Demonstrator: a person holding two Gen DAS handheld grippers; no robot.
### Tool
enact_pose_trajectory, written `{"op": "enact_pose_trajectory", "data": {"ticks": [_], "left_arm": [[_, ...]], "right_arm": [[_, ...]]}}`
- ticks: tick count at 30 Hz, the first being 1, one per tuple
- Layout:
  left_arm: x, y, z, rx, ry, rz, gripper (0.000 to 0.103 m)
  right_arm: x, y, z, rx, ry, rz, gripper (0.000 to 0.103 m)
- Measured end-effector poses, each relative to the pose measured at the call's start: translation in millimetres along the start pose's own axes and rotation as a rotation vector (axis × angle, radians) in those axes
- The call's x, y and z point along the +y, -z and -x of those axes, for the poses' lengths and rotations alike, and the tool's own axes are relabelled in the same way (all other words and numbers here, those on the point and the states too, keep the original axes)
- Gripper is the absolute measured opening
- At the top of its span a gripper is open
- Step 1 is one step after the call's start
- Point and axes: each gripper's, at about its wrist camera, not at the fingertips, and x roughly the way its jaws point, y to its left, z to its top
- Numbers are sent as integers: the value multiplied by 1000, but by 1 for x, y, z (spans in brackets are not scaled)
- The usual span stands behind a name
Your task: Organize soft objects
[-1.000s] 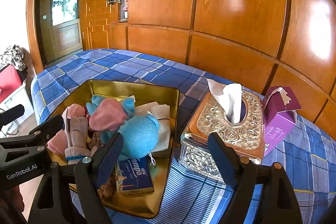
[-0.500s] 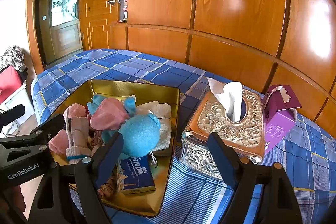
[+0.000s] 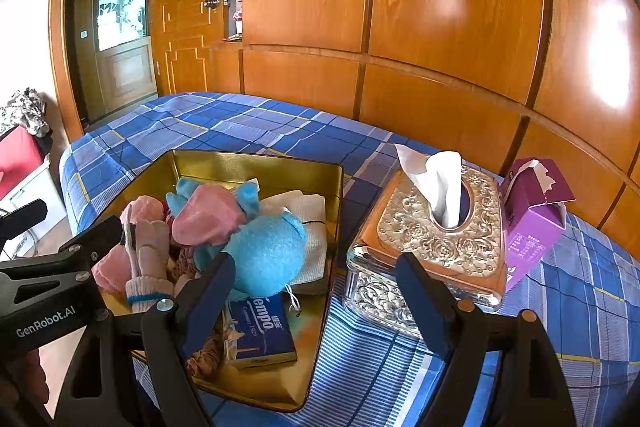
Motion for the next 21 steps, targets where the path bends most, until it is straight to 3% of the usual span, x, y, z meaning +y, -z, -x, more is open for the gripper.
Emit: {"op": "enact_pose_trajectory", "data": {"ticks": [11,17,21], "left_arm": [[0,2,-3,13,-20,-2,103],[1,3,4,-45,-19,-10,102],[1,2,4,-41,-15,-9,103]], "right_arm": [[-1,1,0,2,2,-4,84],[-1,2,-1,5,4,-5,84],[-4,1,3,-12,0,-18,84]]}}
